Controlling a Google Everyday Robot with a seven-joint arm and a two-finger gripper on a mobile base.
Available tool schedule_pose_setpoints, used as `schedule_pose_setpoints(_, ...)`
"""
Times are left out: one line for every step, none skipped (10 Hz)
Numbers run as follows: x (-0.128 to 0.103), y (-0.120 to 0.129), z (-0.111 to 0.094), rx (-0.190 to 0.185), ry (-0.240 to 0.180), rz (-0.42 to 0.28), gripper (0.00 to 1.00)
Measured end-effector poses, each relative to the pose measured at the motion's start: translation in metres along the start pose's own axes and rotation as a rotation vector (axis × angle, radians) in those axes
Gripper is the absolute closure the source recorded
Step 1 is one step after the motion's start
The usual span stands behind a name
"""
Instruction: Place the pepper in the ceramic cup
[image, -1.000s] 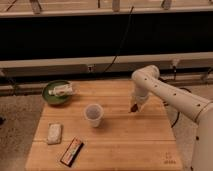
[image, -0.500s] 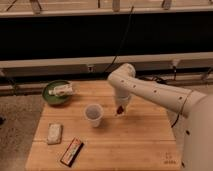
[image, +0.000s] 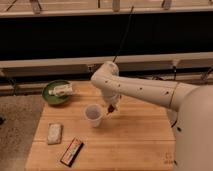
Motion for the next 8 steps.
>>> schedule_pose_setpoints(0.000,-0.003,-0.005,0.005,0.011,-0.006,1.00)
schedule_pose_setpoints(0.000,-0.004,-0.007,0.007,0.018,-0.011,1.00)
schedule_pose_setpoints(0.000,-0.004,-0.010,0.009,0.024,-0.016,1.00)
schedule_pose_setpoints(-0.002,-0.008,-0.015,0.014,0.036,-0.026,1.00)
schedule_pose_setpoints(-0.005,-0.013,-0.021,0.019,0.048,-0.038,1.00)
schedule_pose_setpoints(-0.007,-0.016,-0.025,0.021,0.055,-0.046,1.00)
schedule_pose_setpoints(-0.009,-0.020,-0.029,0.019,0.063,-0.055,1.00)
schedule_pose_setpoints(-0.012,-0.023,-0.034,0.016,0.073,-0.064,1.00)
